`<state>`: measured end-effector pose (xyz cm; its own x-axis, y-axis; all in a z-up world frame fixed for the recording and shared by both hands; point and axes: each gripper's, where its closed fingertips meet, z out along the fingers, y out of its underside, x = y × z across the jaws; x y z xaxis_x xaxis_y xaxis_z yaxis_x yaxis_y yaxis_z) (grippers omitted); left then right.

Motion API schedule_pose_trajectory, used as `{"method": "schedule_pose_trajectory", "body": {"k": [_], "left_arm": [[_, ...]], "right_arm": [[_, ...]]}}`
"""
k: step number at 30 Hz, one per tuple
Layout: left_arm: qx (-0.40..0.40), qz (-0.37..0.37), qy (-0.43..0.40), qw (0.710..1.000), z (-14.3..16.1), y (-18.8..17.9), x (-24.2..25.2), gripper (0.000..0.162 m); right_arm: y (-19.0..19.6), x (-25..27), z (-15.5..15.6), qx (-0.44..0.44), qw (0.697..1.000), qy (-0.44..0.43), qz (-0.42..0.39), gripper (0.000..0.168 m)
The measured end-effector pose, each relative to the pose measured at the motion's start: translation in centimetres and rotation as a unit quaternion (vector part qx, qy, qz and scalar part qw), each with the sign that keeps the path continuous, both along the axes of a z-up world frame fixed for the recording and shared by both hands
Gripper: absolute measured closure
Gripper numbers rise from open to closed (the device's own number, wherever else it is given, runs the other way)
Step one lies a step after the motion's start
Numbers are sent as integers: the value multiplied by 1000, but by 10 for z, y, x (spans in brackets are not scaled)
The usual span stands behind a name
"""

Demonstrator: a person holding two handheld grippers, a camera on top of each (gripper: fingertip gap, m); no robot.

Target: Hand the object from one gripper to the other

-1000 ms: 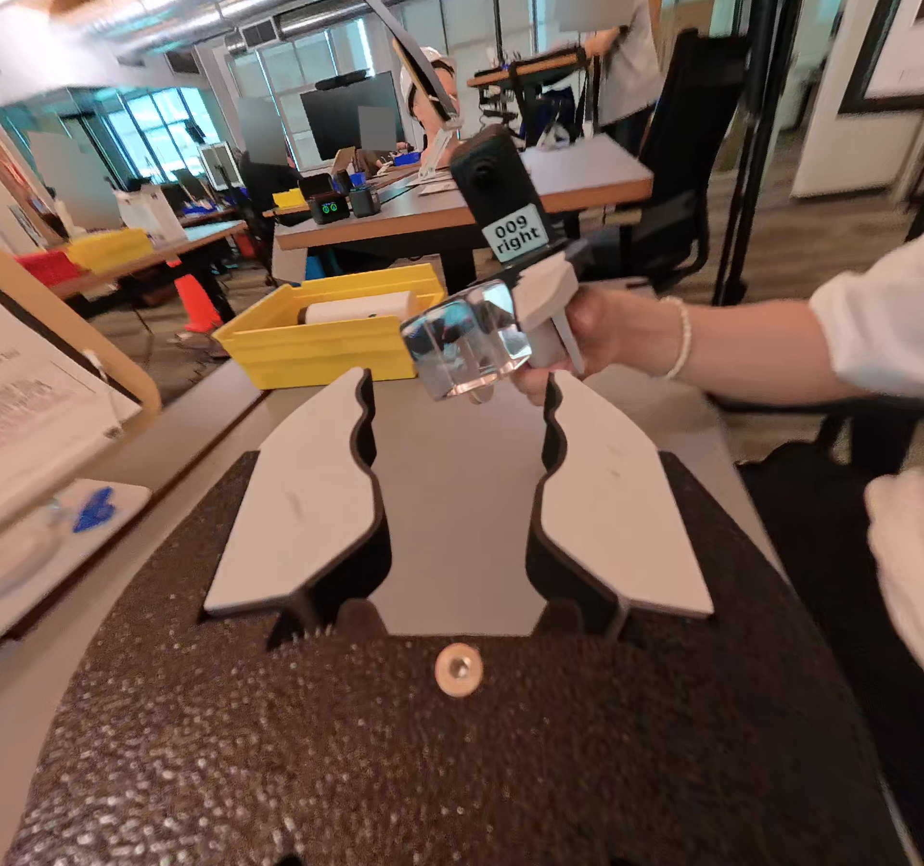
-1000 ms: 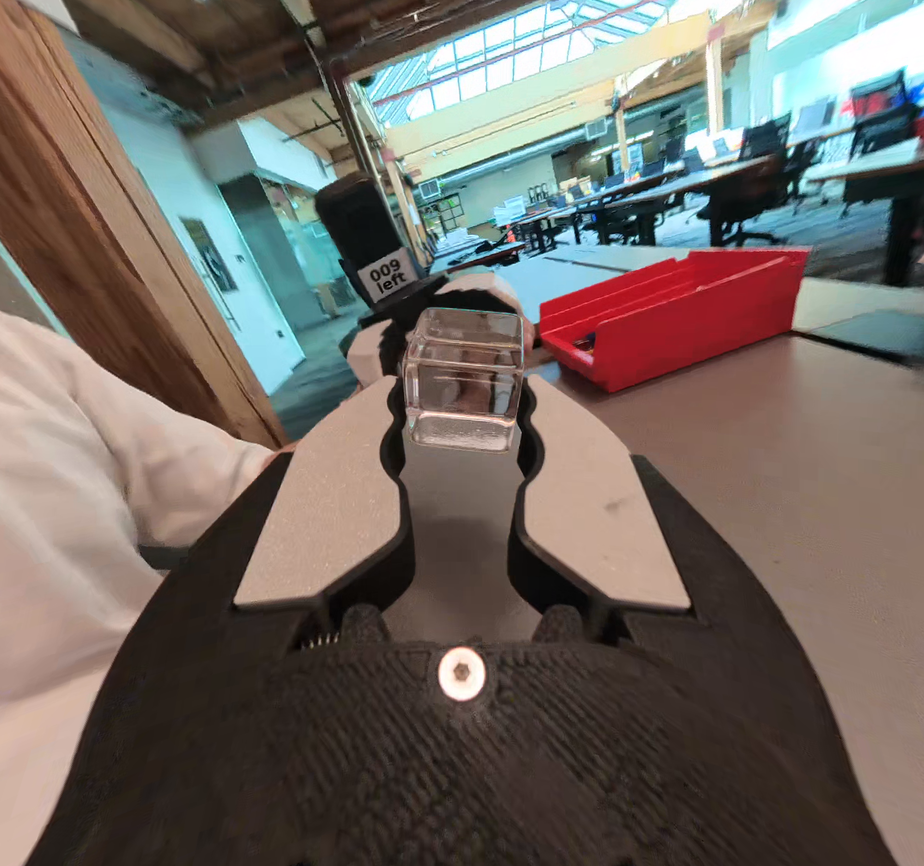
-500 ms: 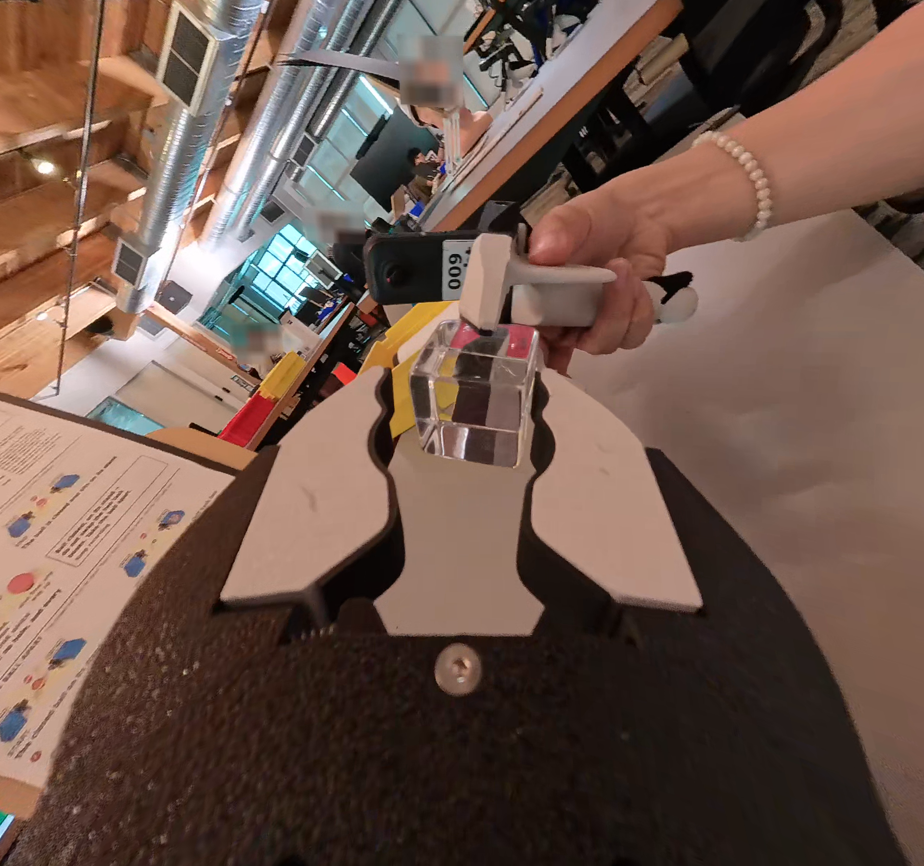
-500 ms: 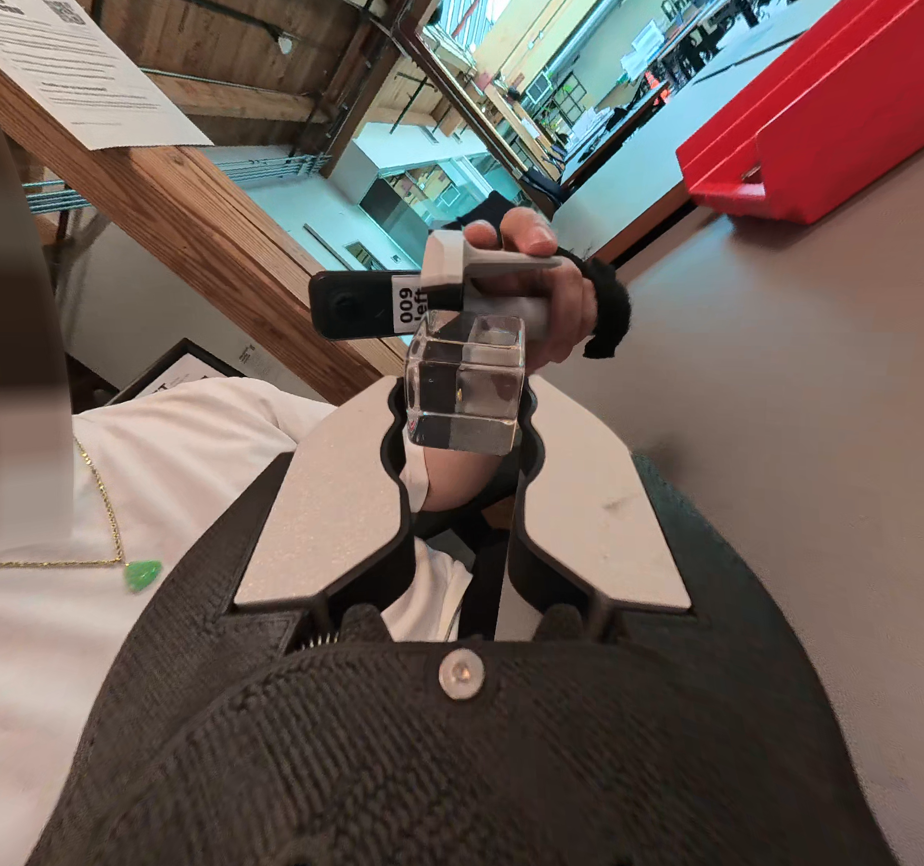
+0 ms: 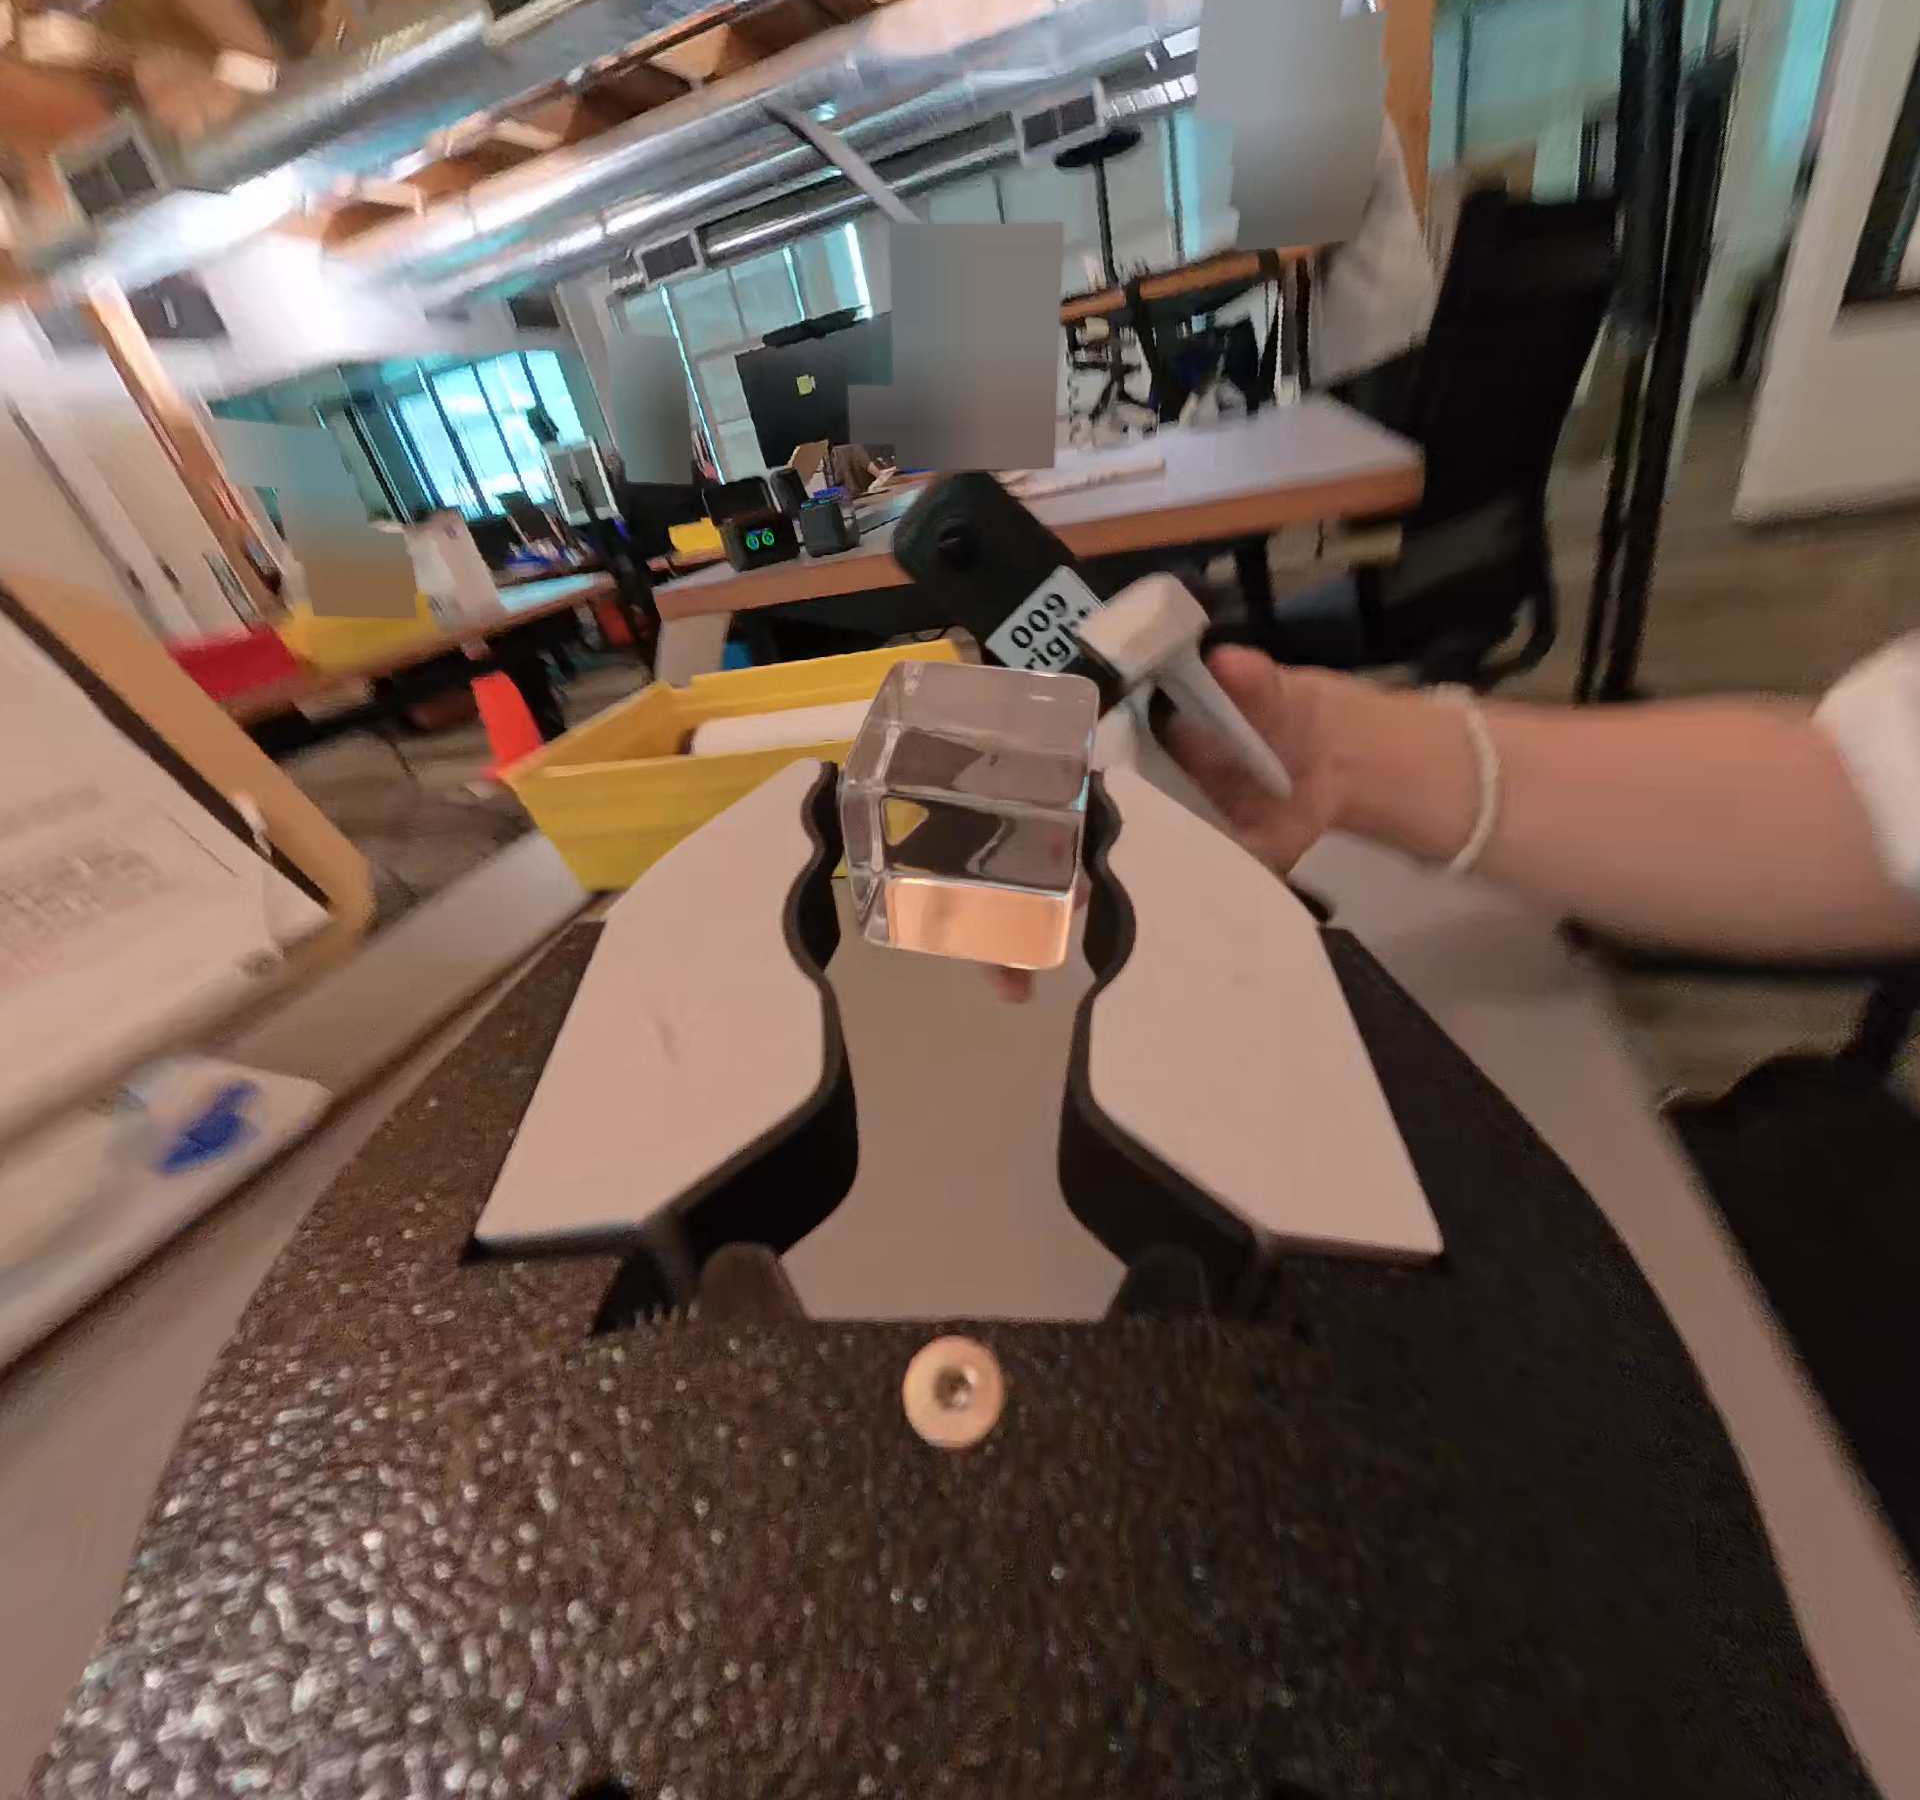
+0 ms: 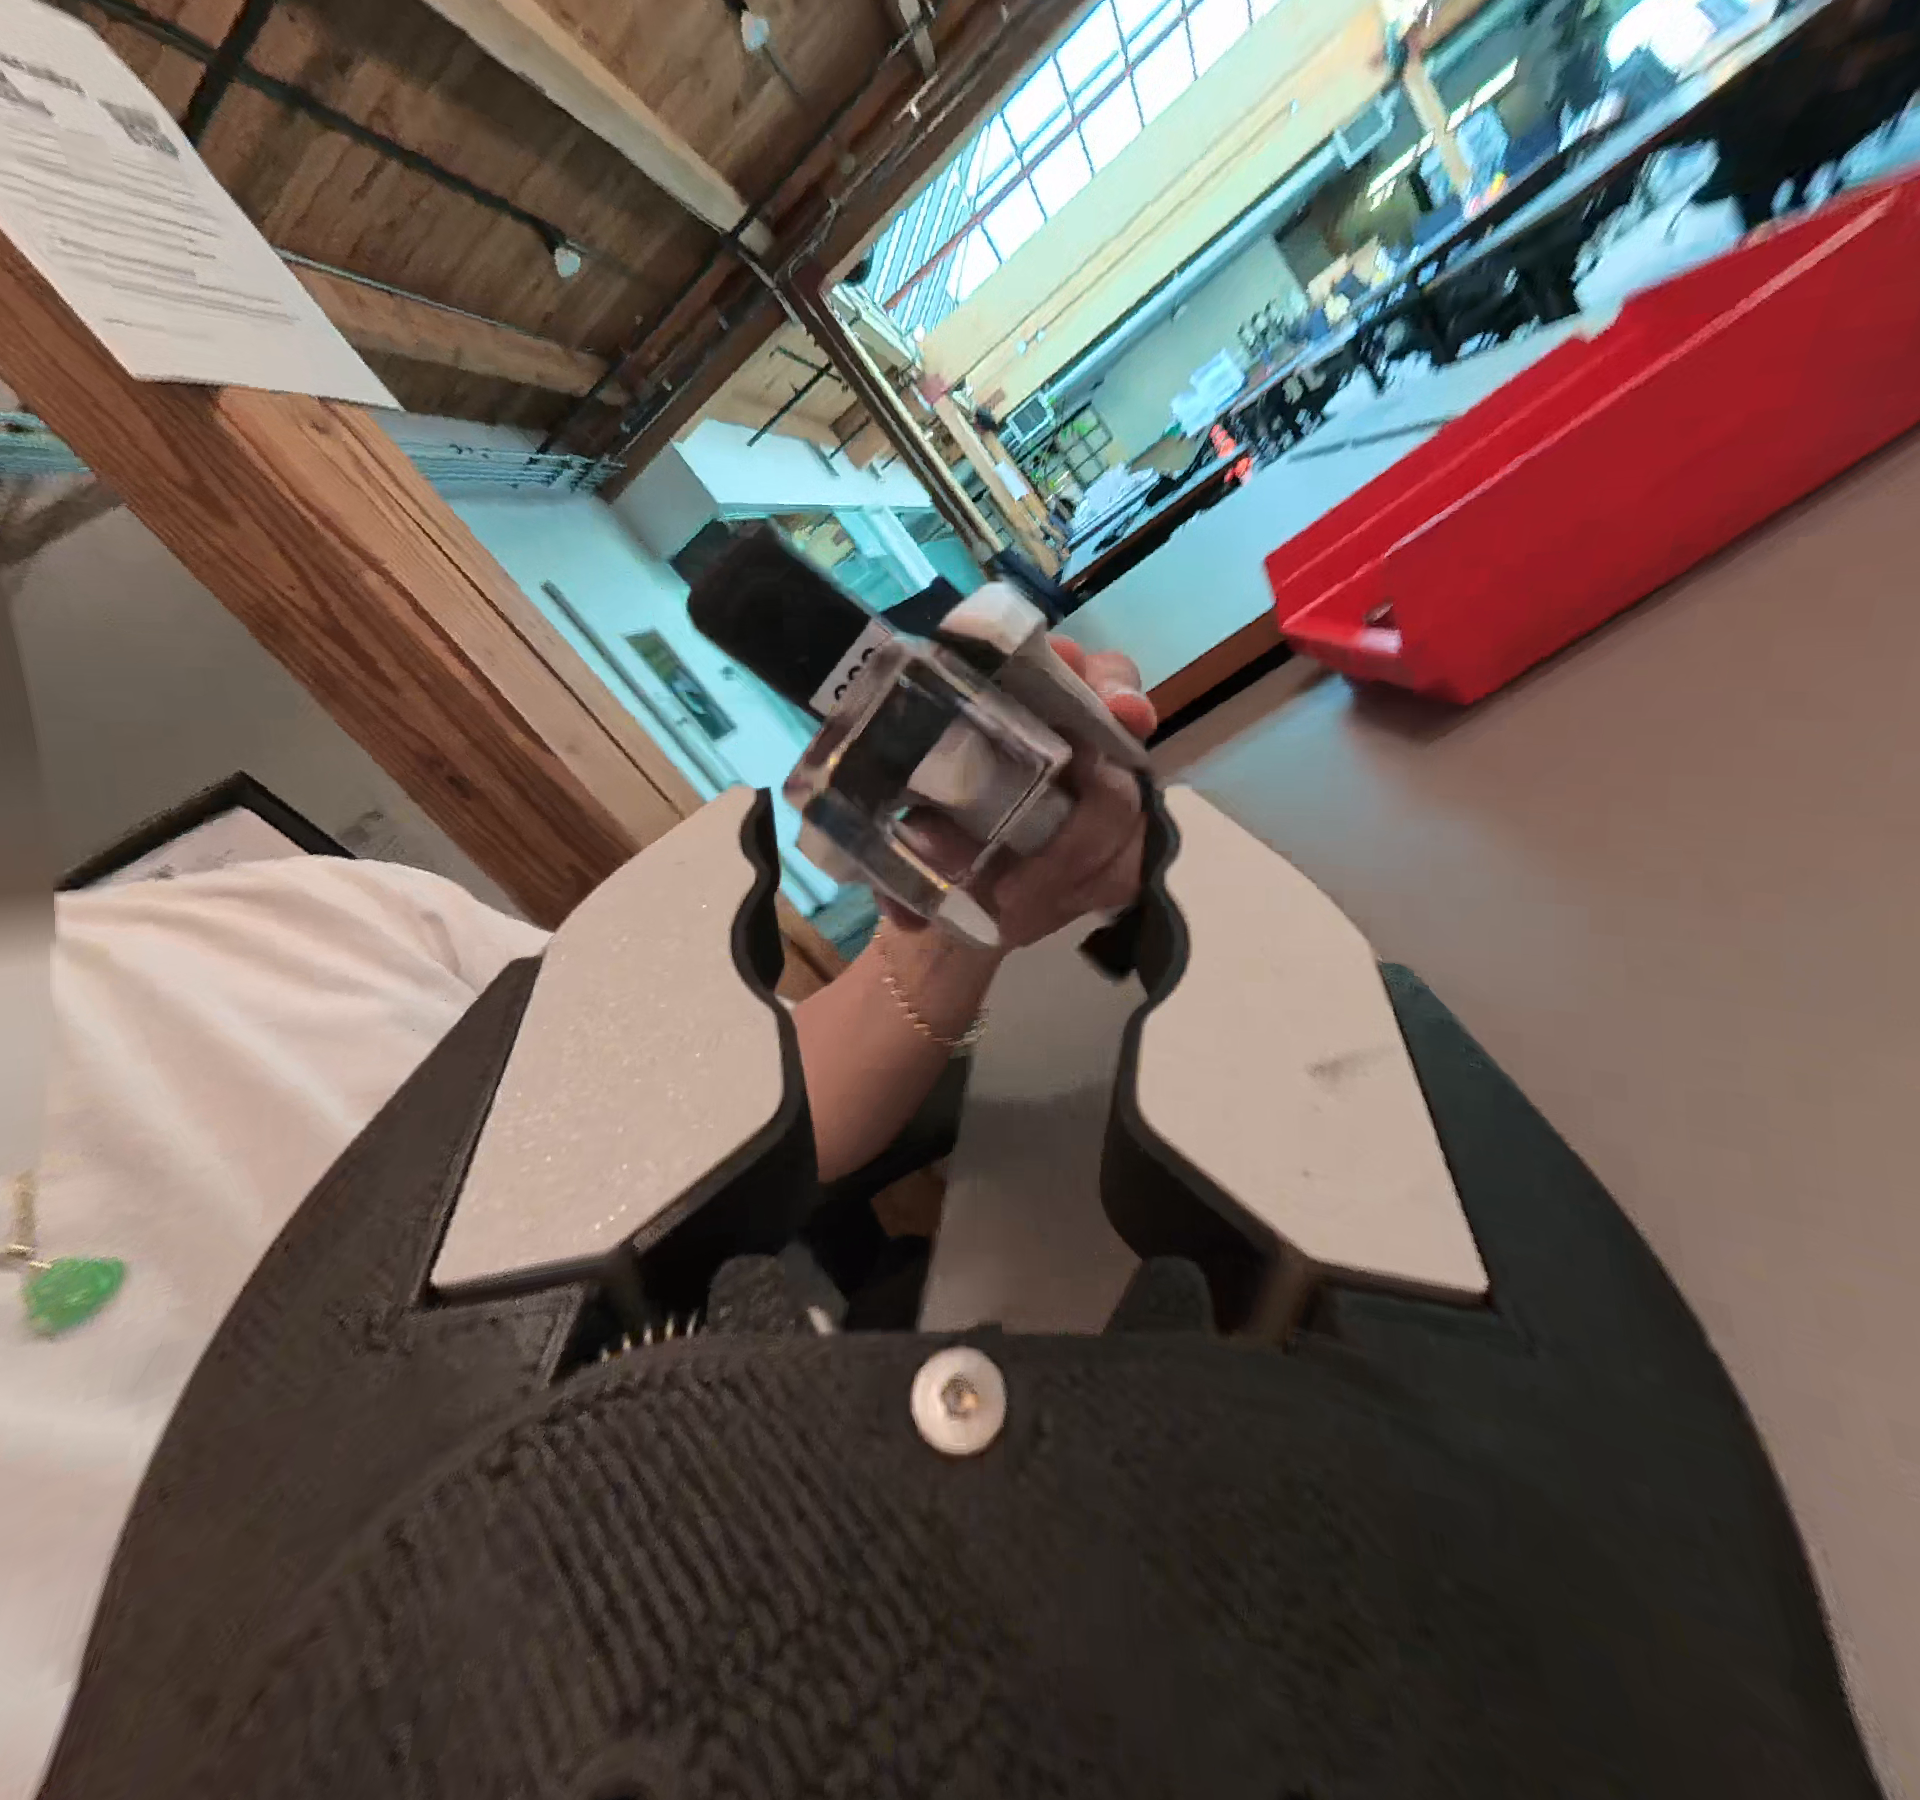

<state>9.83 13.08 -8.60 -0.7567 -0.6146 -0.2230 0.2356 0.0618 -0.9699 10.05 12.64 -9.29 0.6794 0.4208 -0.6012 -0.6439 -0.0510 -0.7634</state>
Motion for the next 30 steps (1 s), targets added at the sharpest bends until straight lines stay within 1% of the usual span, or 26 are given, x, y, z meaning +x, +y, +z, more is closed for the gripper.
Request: {"method": "schedule_pose_trajectory", "body": {"k": [2,3,4,5,6,7,10,11,12,14,16,17,18,19,21,23,25,27,28,29,30], "left_arm": [[-76,-17,80,994,6,5,4,118],[-108,-29,122,986,8,6,5,118],[-136,-39,164,976,9,8,6,118],[-159,-47,202,965,9,9,6,118],[-172,-59,236,955,8,8,5,118],[-175,-73,267,945,5,7,3,118],[-167,-92,331,924,-3,2,-3,118],[-162,-98,347,919,-5,1,-6,118],[-158,-103,362,913,-8,-1,-8,118],[-146,-120,386,903,-13,-5,-12,118],[-130,-137,407,894,-21,-9,-17,118],[-128,-144,416,889,-24,-11,-19,118],[-129,-151,423,884,-26,-13,-20,118],[-131,-157,429,880,-27,-14,-20,118],[-132,-165,442,872,-31,-16,-21,118],[-136,-161,449,868,-35,-15,-19,117],[-160,-162,448,865,-33,-13,-14,117],[-182,-148,433,871,-29,-8,-6,117],[-183,-126,421,879,-30,-4,-1,116],[-179,-97,408,890,-30,0,5,114],[-171,-63,394,901,-31,6,10,108]], "right_arm": [[-2,7,4,17,995,-86,-56,99],[-1,13,3,16,982,-157,-102,96],[-1,19,2,10,959,-238,-153,87],[-2,22,2,9,927,-320,-194,81],[-4,20,4,18,894,-392,-216,83],[-6,14,6,30,865,-450,-222,84],[-8,2,11,62,787,-563,-247,88],[-9,-3,12,74,770,-584,-245,91],[-9,-8,12,82,761,-598,-237,94],[-7,-20,4,84,751,-623,-201,99],[-5,-25,0,80,737,-643,-193,104],[-3,-24,-2,77,729,-652,-194,104],[-2,-25,-5,74,725,-659,-188,105],[-1,-27,-9,71,724,-663,-179,110],[1,-32,-20,63,731,-663,-148,124],[2,-29,-25,55,740,-656,-137,125],[4,-25,-24,39,755,-638,-146,125],[7,-19,-23,9,765,-624,-159,125],[9,-14,-25,-11,769,-617,-167,125],[11,-7,-26,-31,767,-615,-182,125],[12,1,-29,-55,757,-620,-198,125]]}}
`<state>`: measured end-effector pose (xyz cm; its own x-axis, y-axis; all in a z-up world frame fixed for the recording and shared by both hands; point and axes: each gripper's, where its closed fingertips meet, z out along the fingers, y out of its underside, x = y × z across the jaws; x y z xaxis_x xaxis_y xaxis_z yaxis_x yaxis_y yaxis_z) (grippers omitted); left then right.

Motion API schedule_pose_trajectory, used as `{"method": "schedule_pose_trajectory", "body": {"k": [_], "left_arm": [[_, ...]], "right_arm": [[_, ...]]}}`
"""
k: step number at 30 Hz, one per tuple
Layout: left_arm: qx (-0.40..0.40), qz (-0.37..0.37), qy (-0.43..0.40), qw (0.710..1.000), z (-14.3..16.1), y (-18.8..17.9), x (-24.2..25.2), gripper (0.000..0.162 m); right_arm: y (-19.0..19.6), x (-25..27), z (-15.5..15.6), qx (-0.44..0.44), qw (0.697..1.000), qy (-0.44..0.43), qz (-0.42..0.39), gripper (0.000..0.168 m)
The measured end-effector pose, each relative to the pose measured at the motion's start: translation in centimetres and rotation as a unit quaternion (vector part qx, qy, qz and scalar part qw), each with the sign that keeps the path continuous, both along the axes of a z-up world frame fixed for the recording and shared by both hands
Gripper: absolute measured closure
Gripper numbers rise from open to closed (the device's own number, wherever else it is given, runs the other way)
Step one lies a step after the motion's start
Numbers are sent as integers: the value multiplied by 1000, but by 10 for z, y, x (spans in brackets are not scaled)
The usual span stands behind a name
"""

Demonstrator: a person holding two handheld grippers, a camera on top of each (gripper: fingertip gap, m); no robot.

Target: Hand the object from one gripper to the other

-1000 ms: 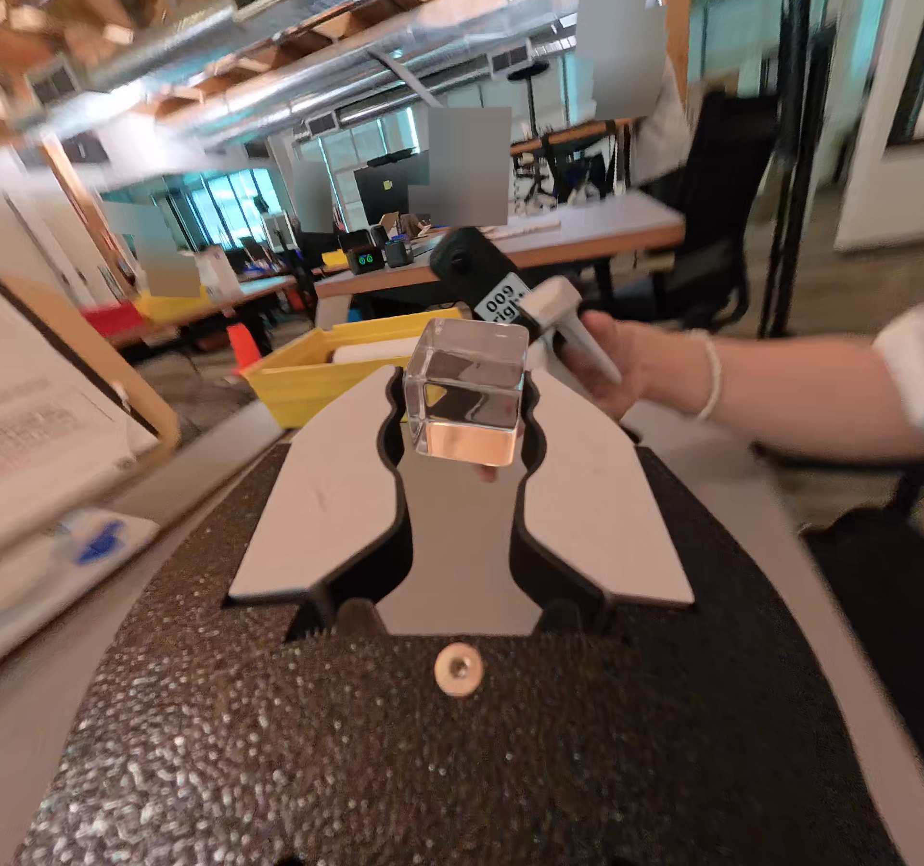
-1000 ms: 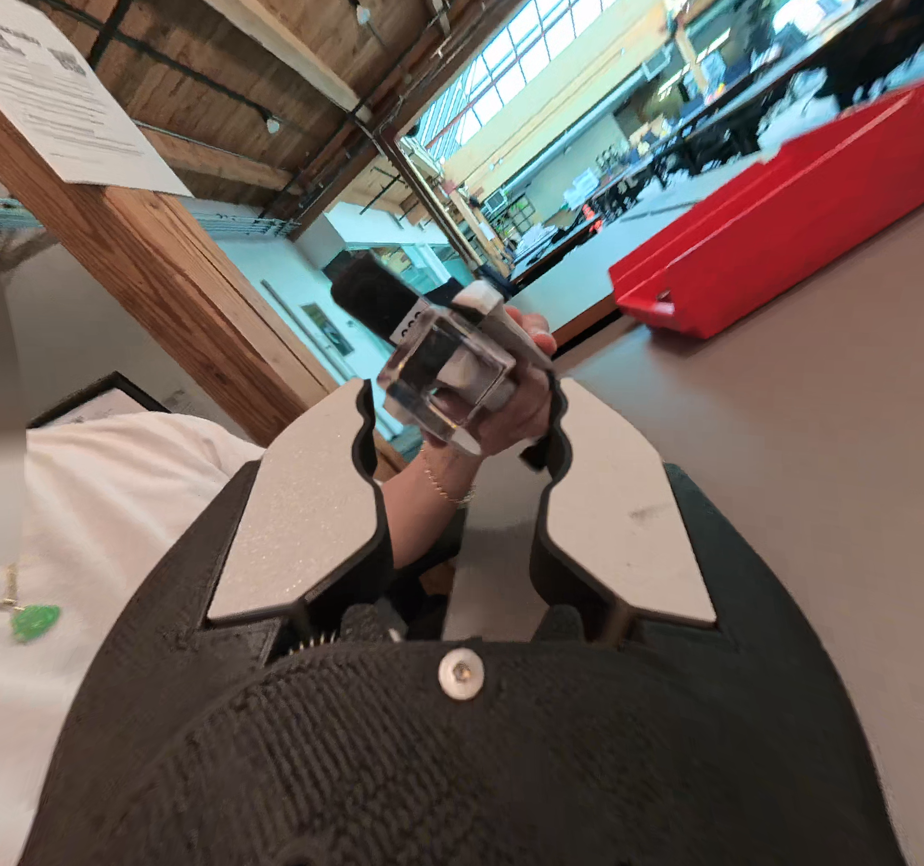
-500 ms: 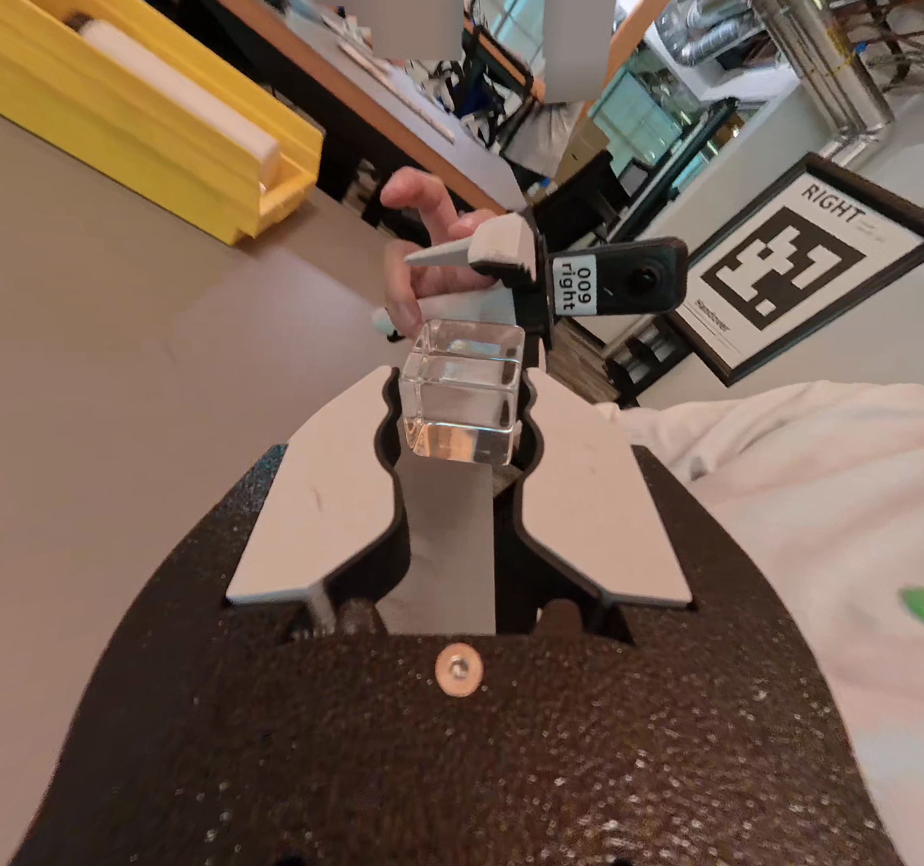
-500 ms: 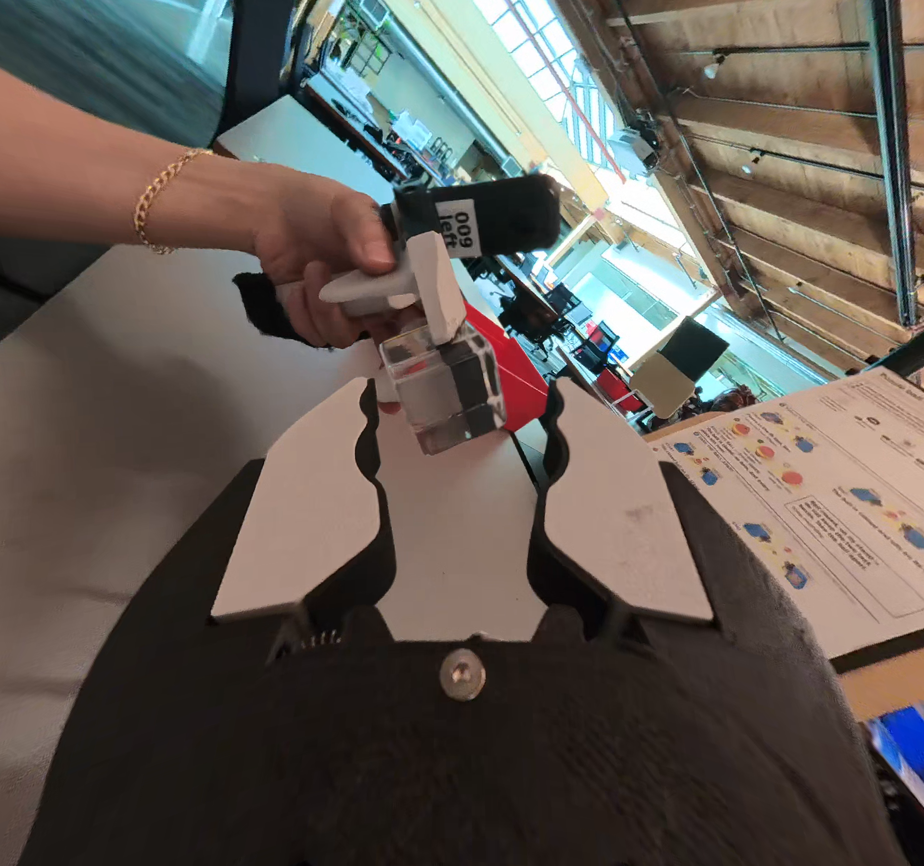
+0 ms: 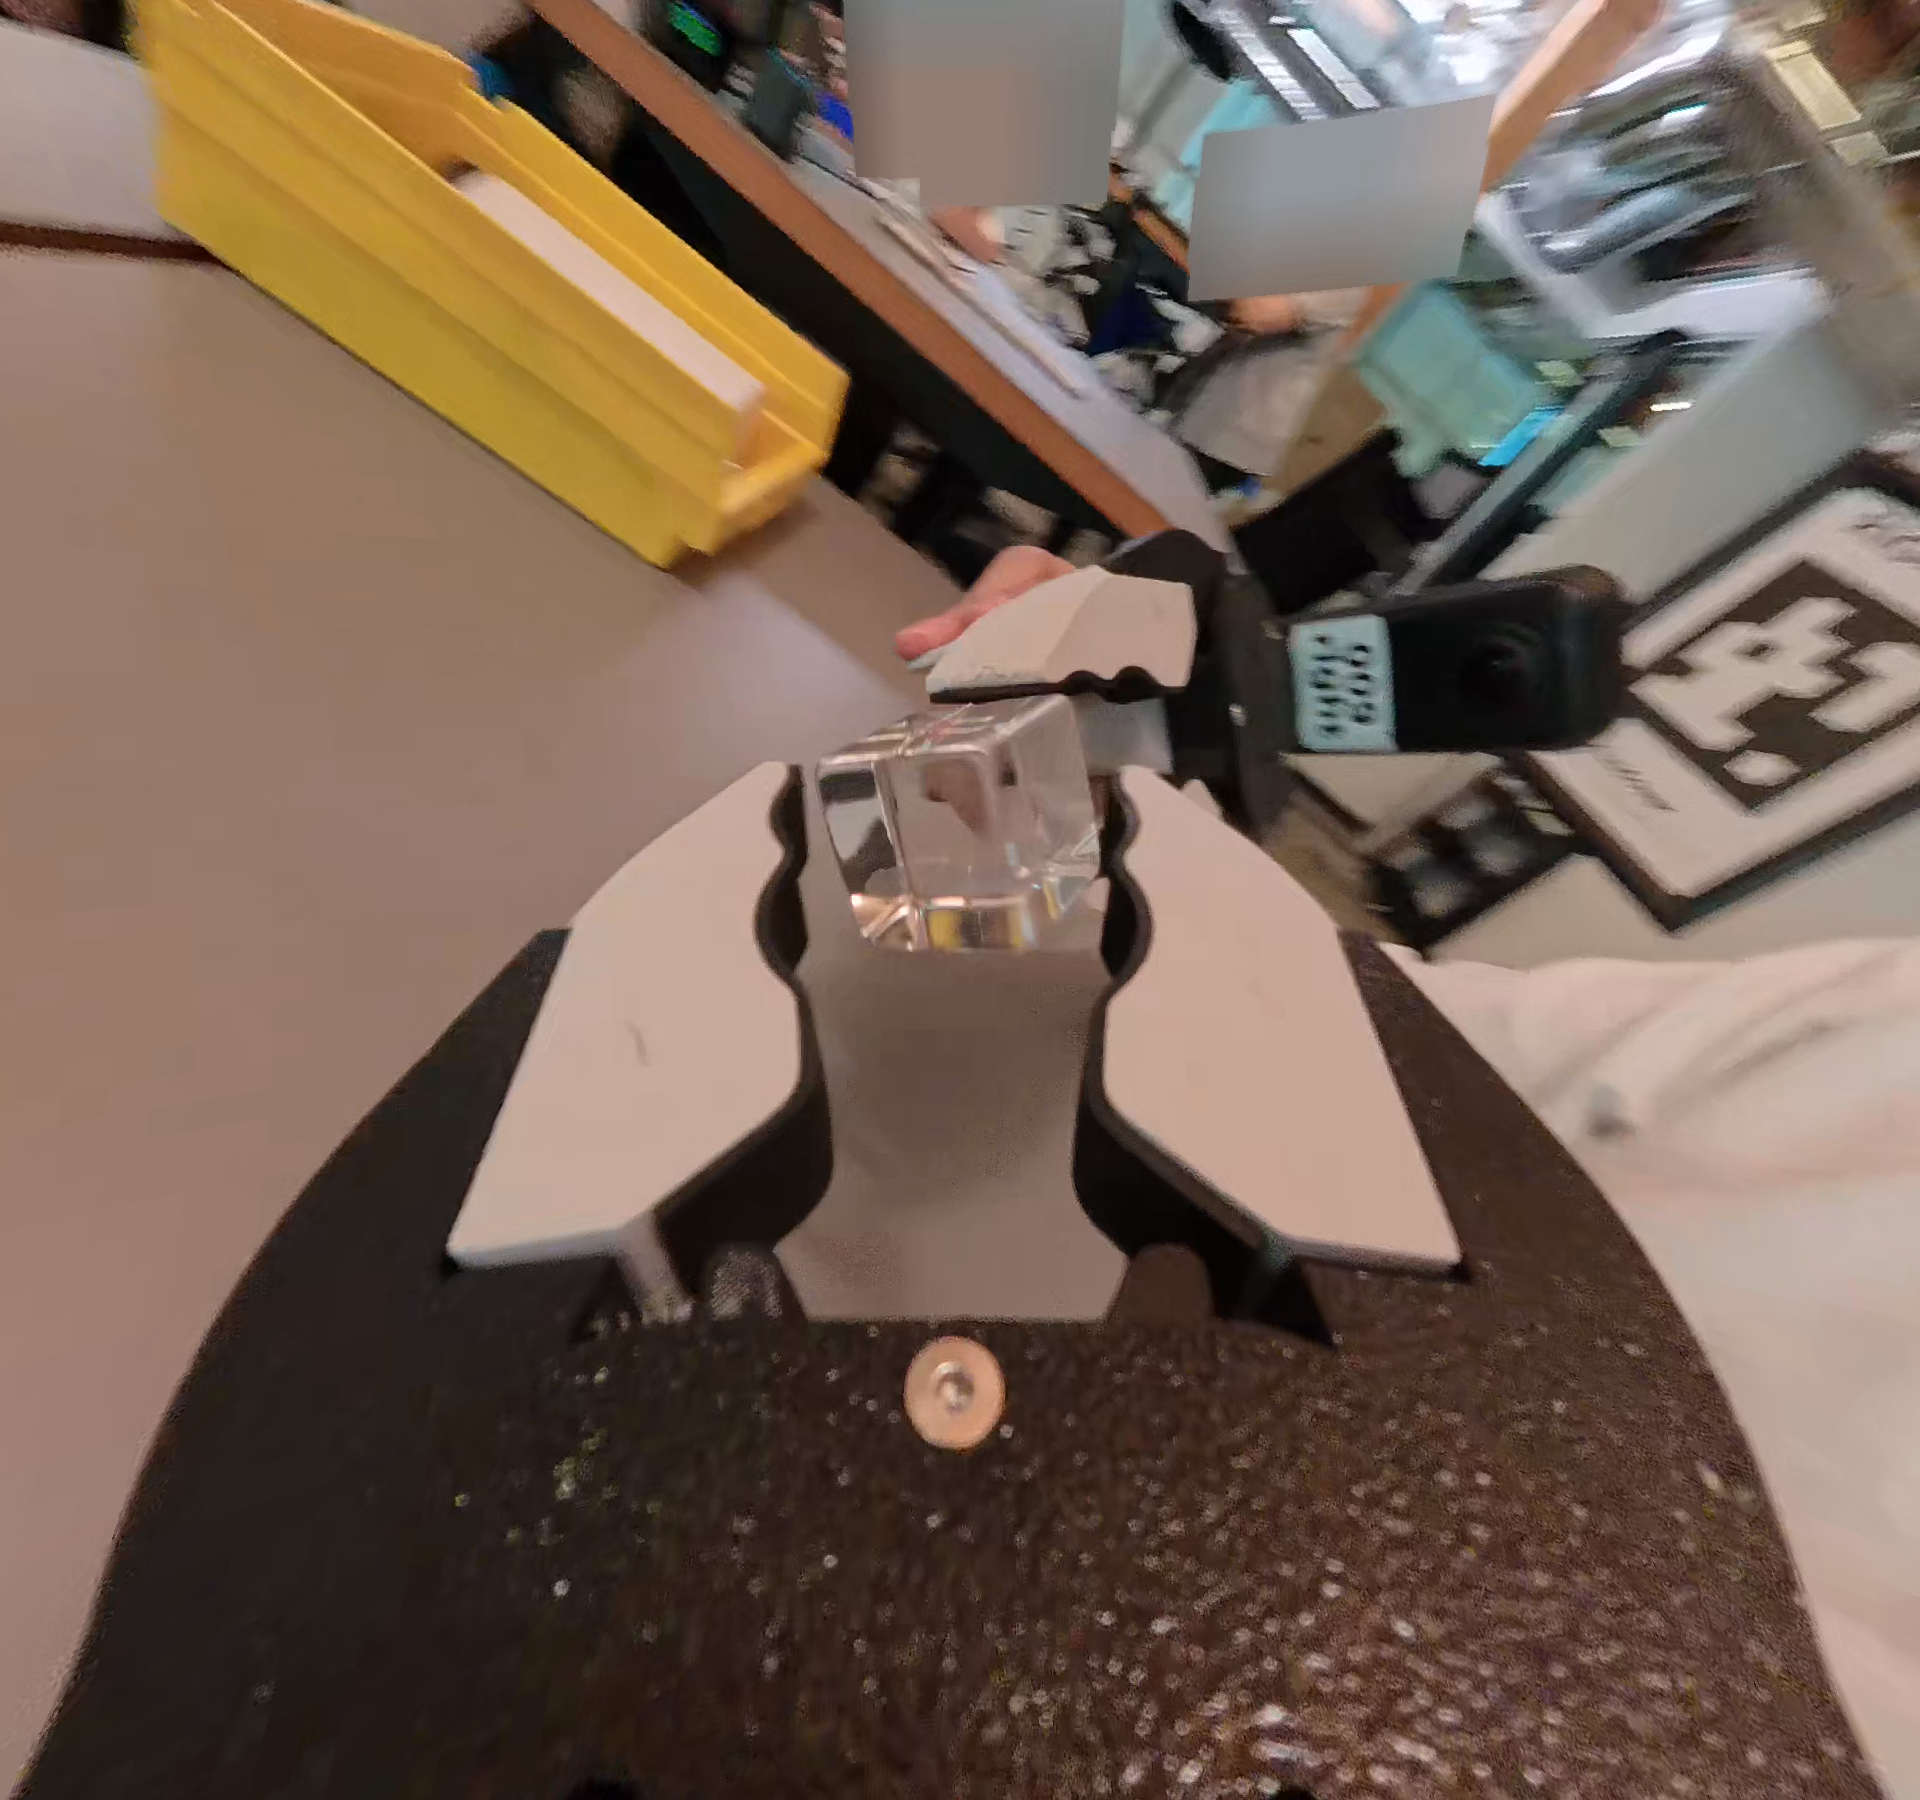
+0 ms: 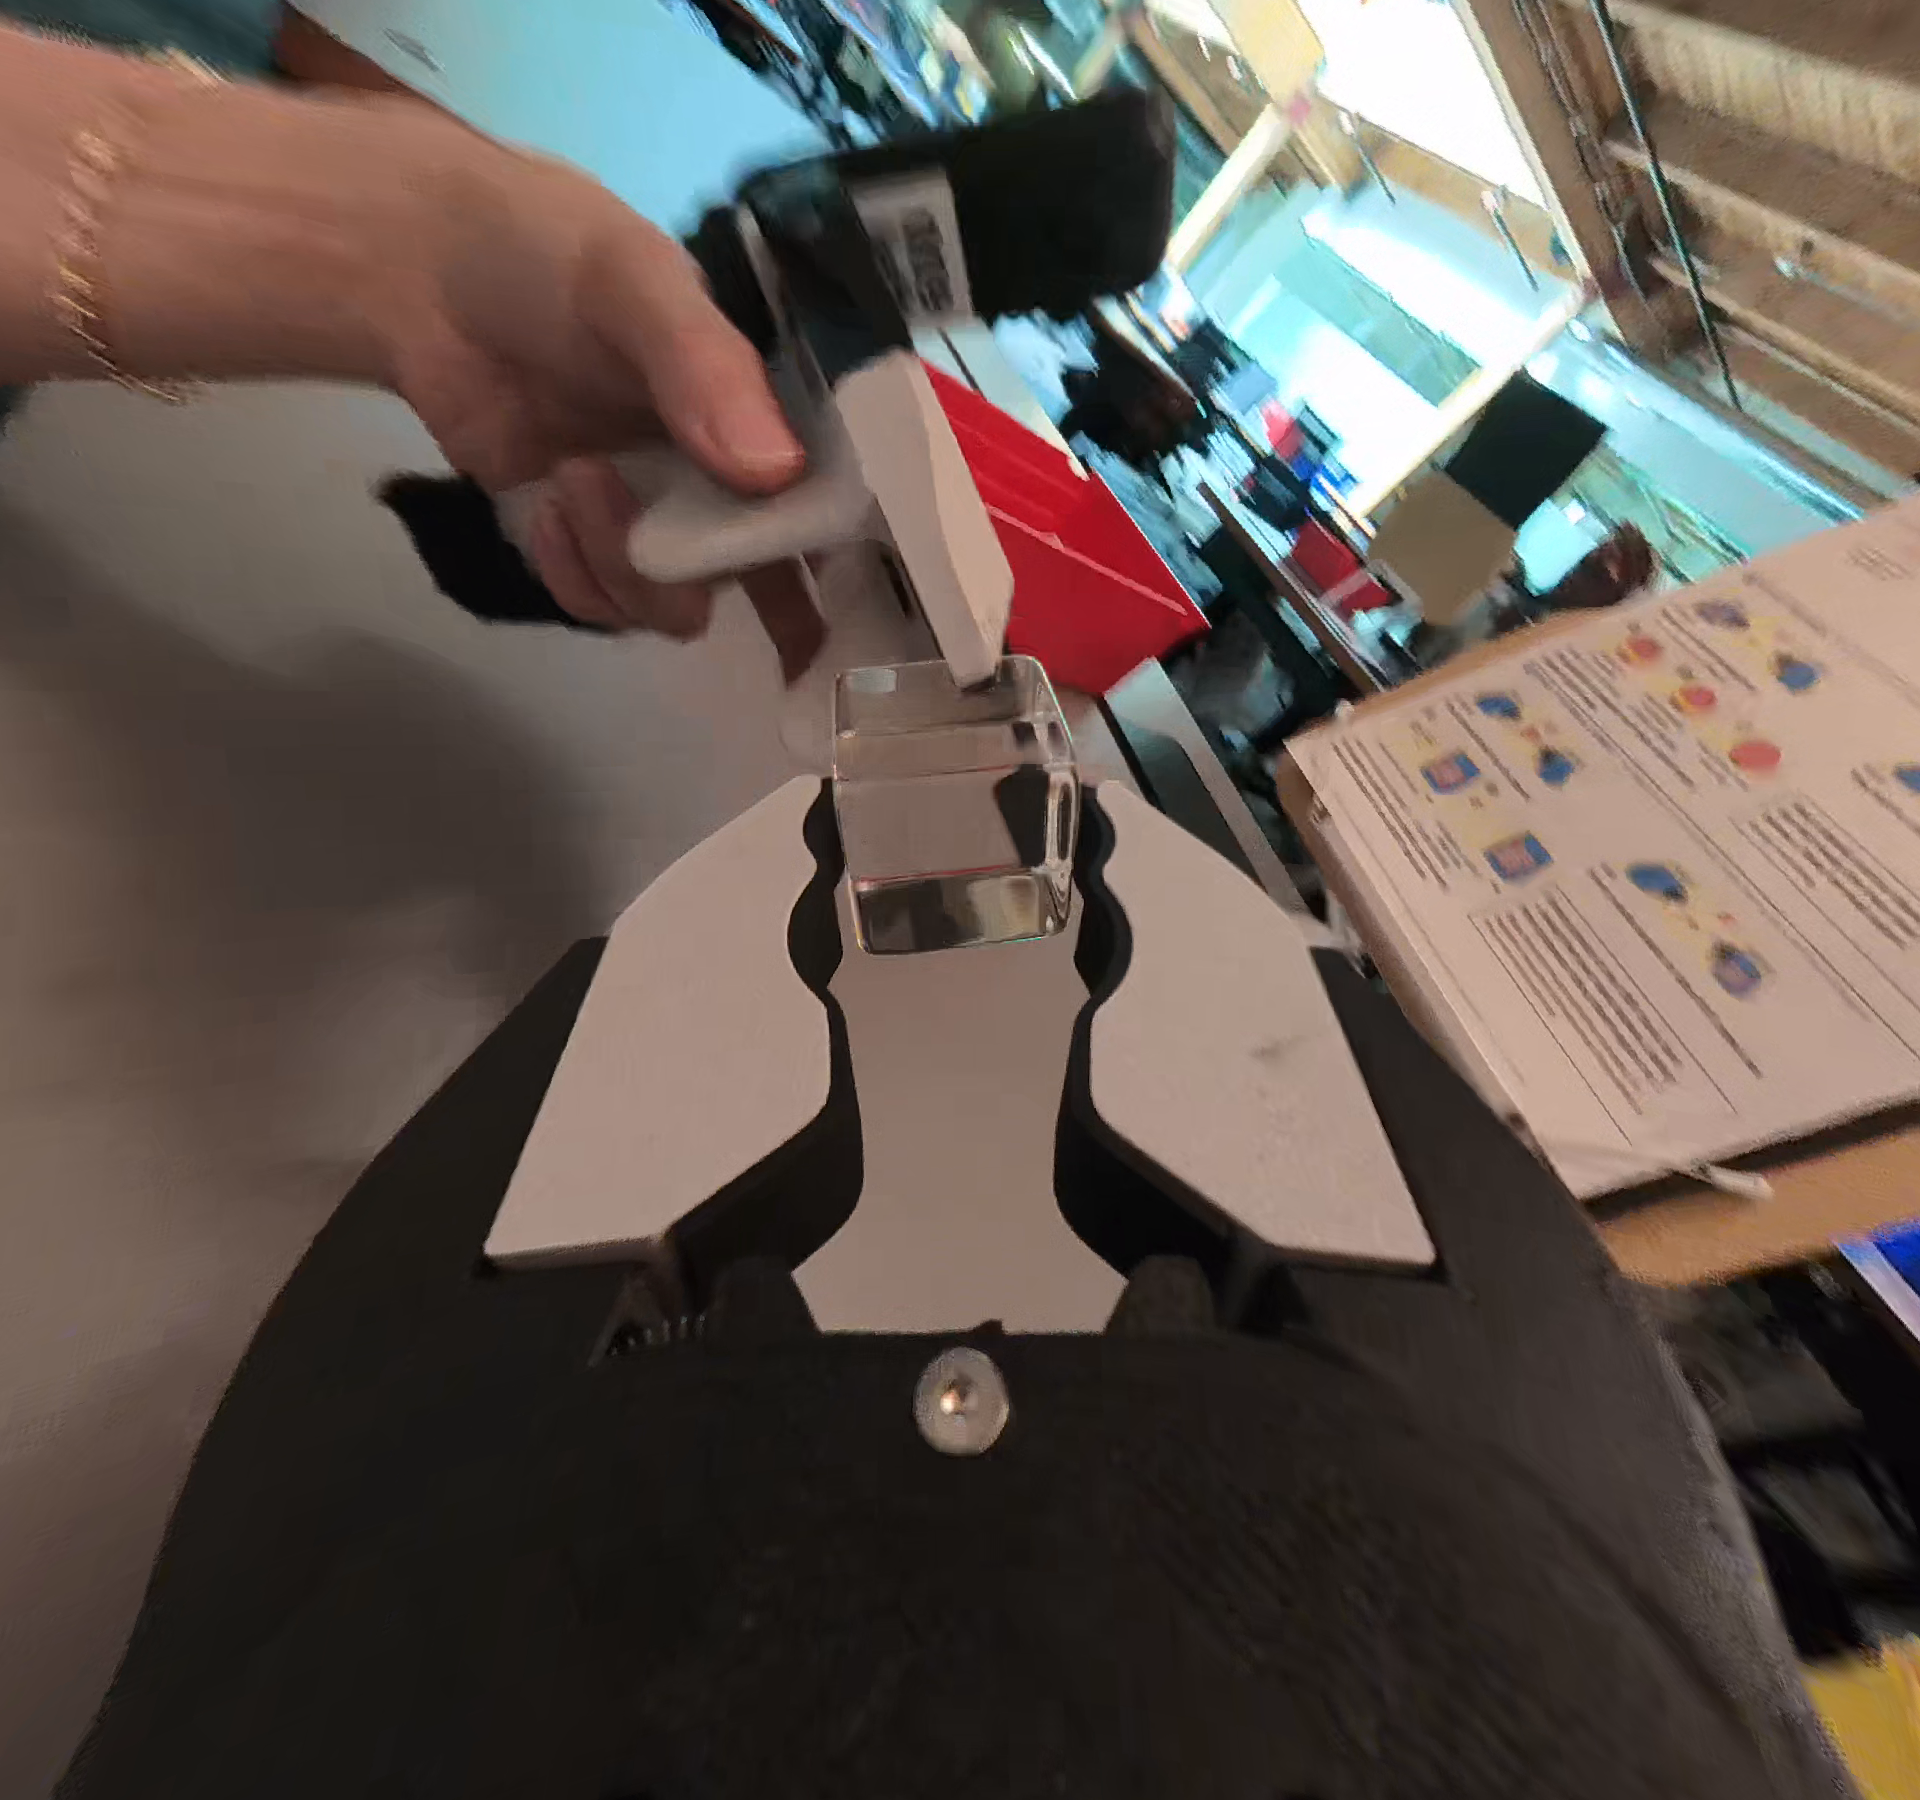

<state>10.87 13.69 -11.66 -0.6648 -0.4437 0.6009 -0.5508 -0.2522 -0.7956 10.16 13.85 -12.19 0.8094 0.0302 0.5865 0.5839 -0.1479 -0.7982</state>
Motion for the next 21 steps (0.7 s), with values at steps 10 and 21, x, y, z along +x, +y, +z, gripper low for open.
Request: {"method": "schedule_pose_trajectory", "body": {"k": [10,21], "left_arm": [[273,162,-26,948,-22,14,10,104],[266,144,-29,953,-39,7,20,117]], "right_arm": [[9,34,-17,-88,966,-155,-187,125],[15,27,-23,-118,952,-197,-202,125]]}}
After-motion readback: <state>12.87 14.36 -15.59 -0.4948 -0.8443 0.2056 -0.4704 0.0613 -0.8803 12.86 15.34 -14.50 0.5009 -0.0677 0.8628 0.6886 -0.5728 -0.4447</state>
